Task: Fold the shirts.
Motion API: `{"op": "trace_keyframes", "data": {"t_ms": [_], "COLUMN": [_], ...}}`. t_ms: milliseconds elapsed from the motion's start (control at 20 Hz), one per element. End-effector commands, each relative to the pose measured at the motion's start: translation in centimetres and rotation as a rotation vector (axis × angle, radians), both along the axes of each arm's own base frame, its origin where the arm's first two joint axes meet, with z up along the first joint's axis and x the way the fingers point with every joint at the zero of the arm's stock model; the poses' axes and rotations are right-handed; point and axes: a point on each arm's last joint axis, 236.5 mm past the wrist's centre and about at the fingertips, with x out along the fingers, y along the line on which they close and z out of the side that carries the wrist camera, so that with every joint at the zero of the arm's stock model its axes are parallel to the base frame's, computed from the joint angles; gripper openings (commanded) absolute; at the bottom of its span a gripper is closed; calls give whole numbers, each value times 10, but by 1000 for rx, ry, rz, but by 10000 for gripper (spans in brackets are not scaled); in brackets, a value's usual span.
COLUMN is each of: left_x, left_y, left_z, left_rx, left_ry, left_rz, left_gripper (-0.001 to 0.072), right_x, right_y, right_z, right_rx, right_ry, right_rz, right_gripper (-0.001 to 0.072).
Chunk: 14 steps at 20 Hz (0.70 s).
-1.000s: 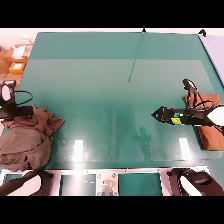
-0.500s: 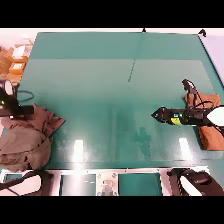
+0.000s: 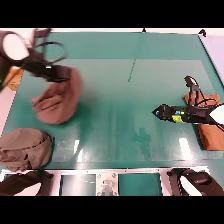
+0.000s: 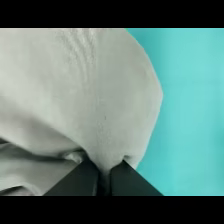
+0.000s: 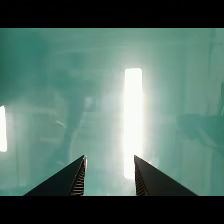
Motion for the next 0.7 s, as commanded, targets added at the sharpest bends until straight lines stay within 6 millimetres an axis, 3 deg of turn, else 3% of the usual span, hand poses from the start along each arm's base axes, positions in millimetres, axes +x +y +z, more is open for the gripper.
{"op": "trace_keyframes", "data": {"t_ms": [0, 150, 200, 250, 300, 350, 450, 550, 650], "left_x": [-35, -50, -51, -52, -49, -42, -20, 3, 4], "left_y": [-122, -170, -183, -191, -191, -180, -132, -52, 19], "left_z": [19, -36, -54, -66, -68, -64, -44, -28, -32], "left_rx": [-158, -139, -147, -168, -186, -189, -135, -31, 37], "left_ry": [-39, 84, 124, 161, 179, 178, 163, 150, 211], "left_rz": [-232, -314, -331, -328, -315, -294, -241, -107, 11], "left_gripper": [23, 26, 148, 589, 703, 703, 702, 702, 701], "right_x": [2, 2, 2, 2, 3, 5, 12, 17, 21], "right_y": [0, 0, -1, -2, -6, -12, -29, -45, -45], "right_z": [4, 4, 4, 3, 3, 3, 0, -12, -31], "right_rx": [1, 0, -5, -11, -16, -16, -17, -22, -8], "right_ry": [-10, -10, -10, -11, -10, -10, -1, 36, 98], "right_rz": [-1, 0, -1, -1, -9, -31, -90, -131, -124], "right_gripper": [348, 350, 351, 364, 399, 429, 429, 429, 428]}}
